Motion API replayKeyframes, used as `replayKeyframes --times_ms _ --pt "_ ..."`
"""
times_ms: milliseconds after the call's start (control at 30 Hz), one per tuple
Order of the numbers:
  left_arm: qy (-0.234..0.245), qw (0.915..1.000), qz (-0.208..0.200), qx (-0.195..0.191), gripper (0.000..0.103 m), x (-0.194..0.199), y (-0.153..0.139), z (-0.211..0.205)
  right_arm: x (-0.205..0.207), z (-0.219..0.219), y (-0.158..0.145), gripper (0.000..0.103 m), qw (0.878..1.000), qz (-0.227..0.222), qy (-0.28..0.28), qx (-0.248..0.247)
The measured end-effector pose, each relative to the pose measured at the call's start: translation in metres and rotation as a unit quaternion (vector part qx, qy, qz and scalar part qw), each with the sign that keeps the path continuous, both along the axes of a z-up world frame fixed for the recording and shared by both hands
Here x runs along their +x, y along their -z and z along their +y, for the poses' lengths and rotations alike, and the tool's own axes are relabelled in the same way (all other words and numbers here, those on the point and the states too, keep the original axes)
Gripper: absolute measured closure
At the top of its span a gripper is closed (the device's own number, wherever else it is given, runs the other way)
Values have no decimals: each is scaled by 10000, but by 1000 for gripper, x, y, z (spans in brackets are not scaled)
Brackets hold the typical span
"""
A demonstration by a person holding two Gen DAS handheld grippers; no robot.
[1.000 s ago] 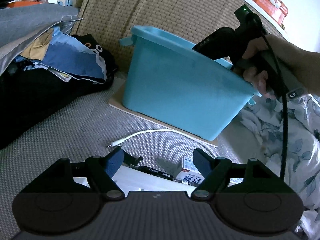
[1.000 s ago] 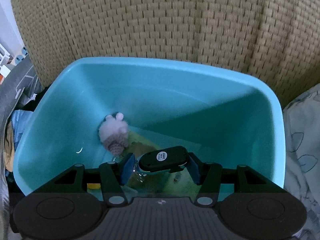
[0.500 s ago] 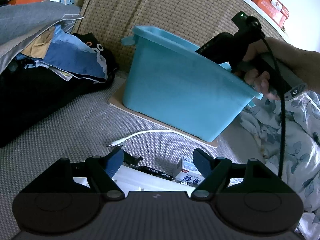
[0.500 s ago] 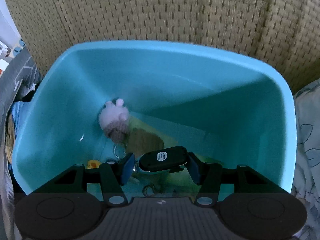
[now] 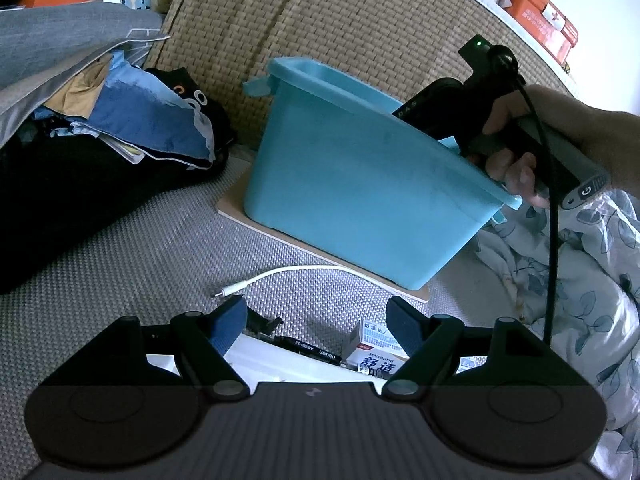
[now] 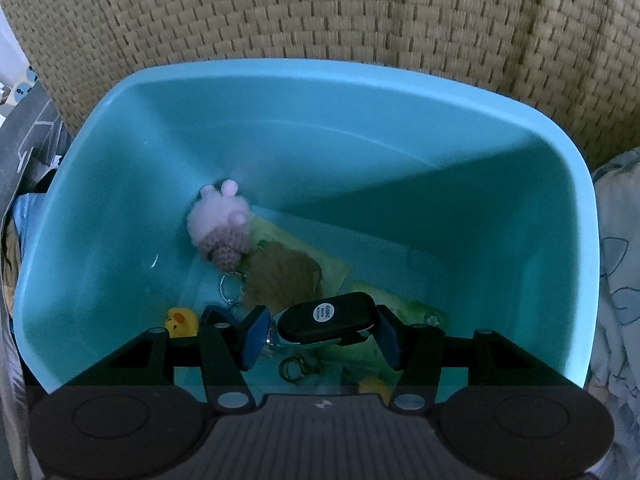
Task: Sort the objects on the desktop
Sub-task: 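Lower the key fob into the teal bin and open the right tool, then withdraw the open right tool up out of the bin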
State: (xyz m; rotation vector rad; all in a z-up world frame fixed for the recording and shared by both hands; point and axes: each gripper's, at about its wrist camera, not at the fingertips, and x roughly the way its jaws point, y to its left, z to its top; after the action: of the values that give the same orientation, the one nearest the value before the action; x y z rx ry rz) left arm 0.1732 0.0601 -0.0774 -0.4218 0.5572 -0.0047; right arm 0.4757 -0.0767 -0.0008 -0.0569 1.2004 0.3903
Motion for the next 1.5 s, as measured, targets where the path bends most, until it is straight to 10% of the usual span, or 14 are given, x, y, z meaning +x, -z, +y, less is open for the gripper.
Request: replayKeyframes --times_ms 933,1133,1500 --pt "-5 9999 -42 -92 23 -1 -3 1 -6 -4 -6 43 9998 -60 118 120" --pt "-38 10000 -63 -50 23 -2 -4 3 -39 -19 -49 43 9922 -1001 82 737" --pt "0 9998 -62 206 23 -9 -12 -1 -194 -110 -104 39 9396 -2834 223 1907"
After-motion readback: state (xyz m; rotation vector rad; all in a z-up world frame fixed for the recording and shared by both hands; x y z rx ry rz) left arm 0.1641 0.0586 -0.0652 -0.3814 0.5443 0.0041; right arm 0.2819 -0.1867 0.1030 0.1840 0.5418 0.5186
